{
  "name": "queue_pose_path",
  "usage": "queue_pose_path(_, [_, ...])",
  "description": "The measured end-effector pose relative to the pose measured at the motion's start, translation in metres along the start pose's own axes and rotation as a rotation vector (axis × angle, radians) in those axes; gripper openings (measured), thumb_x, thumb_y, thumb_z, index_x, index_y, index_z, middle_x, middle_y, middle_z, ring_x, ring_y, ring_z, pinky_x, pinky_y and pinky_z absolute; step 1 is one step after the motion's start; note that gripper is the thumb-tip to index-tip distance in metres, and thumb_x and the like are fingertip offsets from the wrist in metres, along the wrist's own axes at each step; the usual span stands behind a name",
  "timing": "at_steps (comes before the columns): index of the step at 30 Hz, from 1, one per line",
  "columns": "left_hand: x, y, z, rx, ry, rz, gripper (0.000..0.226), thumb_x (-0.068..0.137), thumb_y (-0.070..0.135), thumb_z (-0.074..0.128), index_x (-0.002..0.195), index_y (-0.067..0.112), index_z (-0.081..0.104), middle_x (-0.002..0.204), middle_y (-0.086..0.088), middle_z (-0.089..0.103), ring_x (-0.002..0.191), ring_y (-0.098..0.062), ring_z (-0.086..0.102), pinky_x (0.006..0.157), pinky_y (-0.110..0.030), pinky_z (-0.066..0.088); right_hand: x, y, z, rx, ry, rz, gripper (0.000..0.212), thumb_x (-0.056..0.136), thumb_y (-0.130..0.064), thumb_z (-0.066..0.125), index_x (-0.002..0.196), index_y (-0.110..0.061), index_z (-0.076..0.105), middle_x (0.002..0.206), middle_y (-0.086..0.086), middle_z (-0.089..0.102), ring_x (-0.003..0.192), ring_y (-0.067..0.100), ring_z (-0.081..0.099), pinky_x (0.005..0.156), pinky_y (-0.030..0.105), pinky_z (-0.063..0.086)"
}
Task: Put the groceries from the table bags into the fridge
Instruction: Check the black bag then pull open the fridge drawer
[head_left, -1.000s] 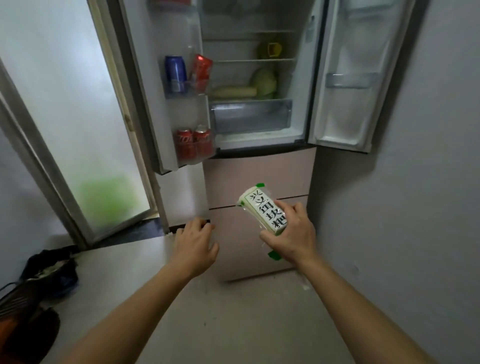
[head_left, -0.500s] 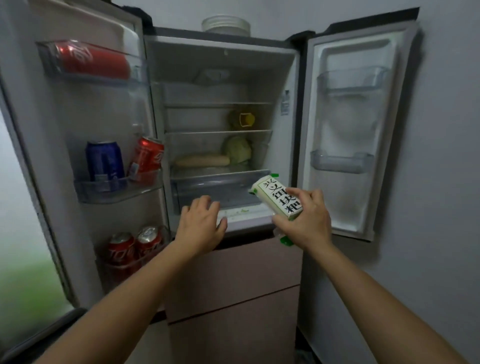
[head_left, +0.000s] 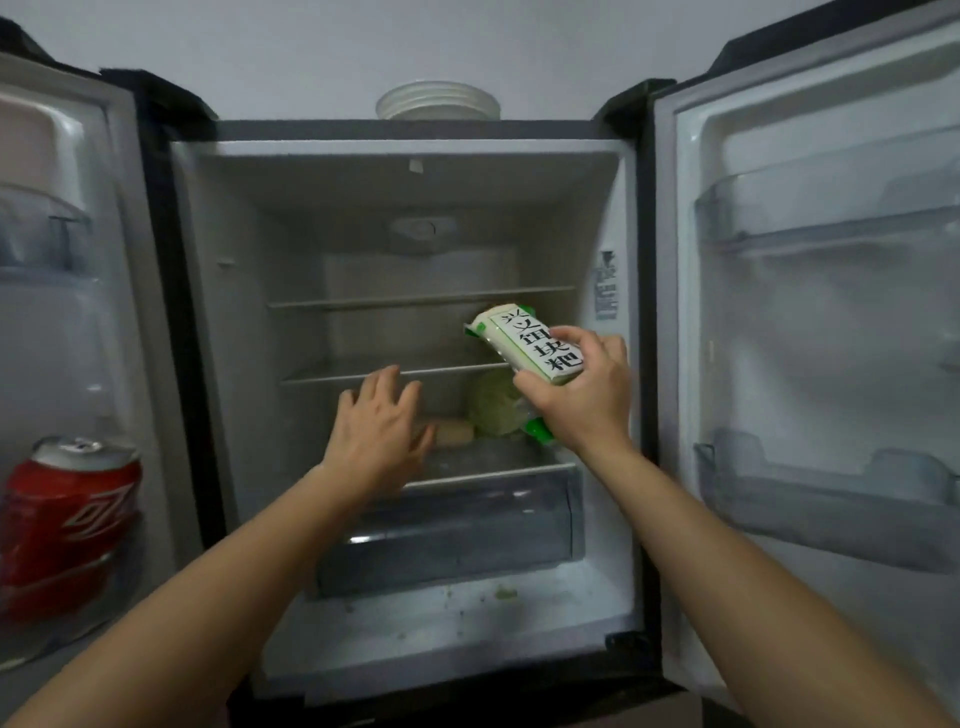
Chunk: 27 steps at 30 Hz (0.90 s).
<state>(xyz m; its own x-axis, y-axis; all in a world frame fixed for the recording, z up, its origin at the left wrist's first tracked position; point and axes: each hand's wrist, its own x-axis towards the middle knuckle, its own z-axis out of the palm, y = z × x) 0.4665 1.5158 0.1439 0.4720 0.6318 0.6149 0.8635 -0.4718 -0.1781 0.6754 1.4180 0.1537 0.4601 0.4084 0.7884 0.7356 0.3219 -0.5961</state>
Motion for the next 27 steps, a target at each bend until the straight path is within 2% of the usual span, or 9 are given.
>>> queue_pose_path(3, [0.053, -0.011, 0.006, 0.013, 0.049, -0.075, 0.064, 0.099, 0.056, 0.038, 0.151, 0.020, 0.028, 0.161, -0.014, 0.019, 0.148, -0.030, 0.020, 0.115, -0.050, 0.027, 0.064, 0.006, 0.030, 0.025, 0.014, 0.002, 0.059, 0.066, -0.046, 0.080, 0.120, -0.030, 0.063, 0.110, -0.005, 0.046, 0.091, 0.006, 0.048, 0.061, 0.002, 0.034])
queue_pose_path(5, [0.084, -0.020, 0.011, 0.023, 0.071, -0.106, 0.066, 0.098, 0.056, 0.038, 0.153, 0.021, 0.024, 0.163, -0.014, 0.016, 0.149, -0.031, 0.017, 0.116, -0.051, 0.026, 0.099, 0.008, 0.052, 0.032, 0.034, 0.006, 0.062, 0.061, -0.051, 0.077, 0.118, -0.032, 0.065, 0.111, -0.004, 0.048, 0.091, 0.006, 0.047, 0.066, 0.004, 0.031])
queue_pose_path(8, [0.124, -0.034, 0.019, 0.051, 0.100, -0.116, 0.071, 0.097, 0.056, 0.041, 0.155, 0.021, 0.018, 0.164, -0.014, 0.011, 0.150, -0.033, 0.012, 0.118, -0.053, 0.024, 0.147, 0.012, 0.081, 0.003, 0.009, 0.029, 0.059, 0.066, -0.053, 0.078, 0.119, -0.031, 0.065, 0.111, -0.003, 0.047, 0.097, 0.011, 0.050, 0.079, 0.018, 0.034])
queue_pose_path(13, [0.184, -0.055, 0.039, 0.038, 0.173, -0.119, 0.069, 0.099, 0.056, 0.035, 0.155, 0.022, 0.016, 0.165, -0.011, 0.011, 0.151, -0.032, 0.008, 0.118, -0.059, 0.018, 0.211, 0.024, 0.118, -0.058, -0.078, 0.087, 0.068, 0.071, -0.061, 0.076, 0.125, -0.021, 0.063, 0.127, 0.007, 0.056, 0.115, 0.023, 0.055, 0.085, 0.028, 0.043])
queue_pose_path(15, [0.203, -0.062, 0.052, 0.053, 0.175, -0.126, 0.065, 0.099, 0.055, 0.032, 0.155, 0.023, 0.019, 0.162, -0.010, 0.020, 0.150, -0.030, 0.013, 0.117, -0.062, 0.013, 0.233, 0.028, 0.134, -0.070, -0.110, 0.137, 0.070, 0.071, -0.062, 0.077, 0.125, -0.019, 0.064, 0.128, 0.006, 0.061, 0.116, 0.024, 0.059, 0.086, 0.028, 0.047])
queue_pose_path(18, [0.216, -0.068, 0.071, 0.069, 0.258, -0.131, 0.058, 0.097, 0.054, 0.028, 0.142, 0.019, 0.042, 0.134, -0.013, 0.054, 0.128, -0.035, 0.046, 0.114, -0.064, 0.017, 0.260, 0.031, 0.155, -0.122, -0.191, 0.182, 0.065, 0.074, -0.061, 0.075, 0.121, -0.017, 0.067, 0.119, 0.003, 0.067, 0.109, 0.023, 0.064, 0.088, 0.031, 0.053])
queue_pose_path(21, [0.223, -0.068, 0.084, 0.069, 0.370, -0.138, 0.059, 0.090, 0.054, 0.030, 0.121, 0.012, 0.058, 0.107, -0.017, 0.061, 0.103, -0.037, 0.056, 0.108, -0.063, 0.026, 0.278, 0.032, 0.175, -0.128, -0.235, 0.184, 0.060, 0.078, -0.055, 0.074, 0.116, -0.010, 0.068, 0.107, 0.005, 0.064, 0.089, 0.020, 0.062, 0.076, 0.028, 0.047])
queue_pose_path(24, [0.228, -0.069, 0.090, 0.076, 0.419, -0.140, 0.056, 0.088, 0.052, 0.033, 0.117, 0.010, 0.058, 0.103, -0.019, 0.059, 0.099, -0.038, 0.055, 0.105, -0.062, 0.027, 0.293, 0.034, 0.194, -0.159, -0.259, 0.181, 0.071, 0.076, -0.055, 0.074, 0.127, -0.006, 0.064, 0.126, 0.010, 0.064, 0.109, 0.024, 0.062, 0.075, 0.027, 0.045])
queue_pose_path(27, [0.229, -0.072, 0.096, 0.070, 0.473, -0.120, 0.054, 0.088, 0.049, 0.036, 0.118, 0.009, 0.057, 0.102, -0.020, 0.058, 0.098, -0.038, 0.054, 0.104, -0.060, 0.028, 0.304, 0.037, 0.210, -0.224, -0.310, 0.157, 0.075, 0.071, -0.053, 0.075, 0.130, -0.009, 0.061, 0.129, 0.011, 0.062, 0.117, 0.028, 0.059, 0.083, 0.031, 0.051])
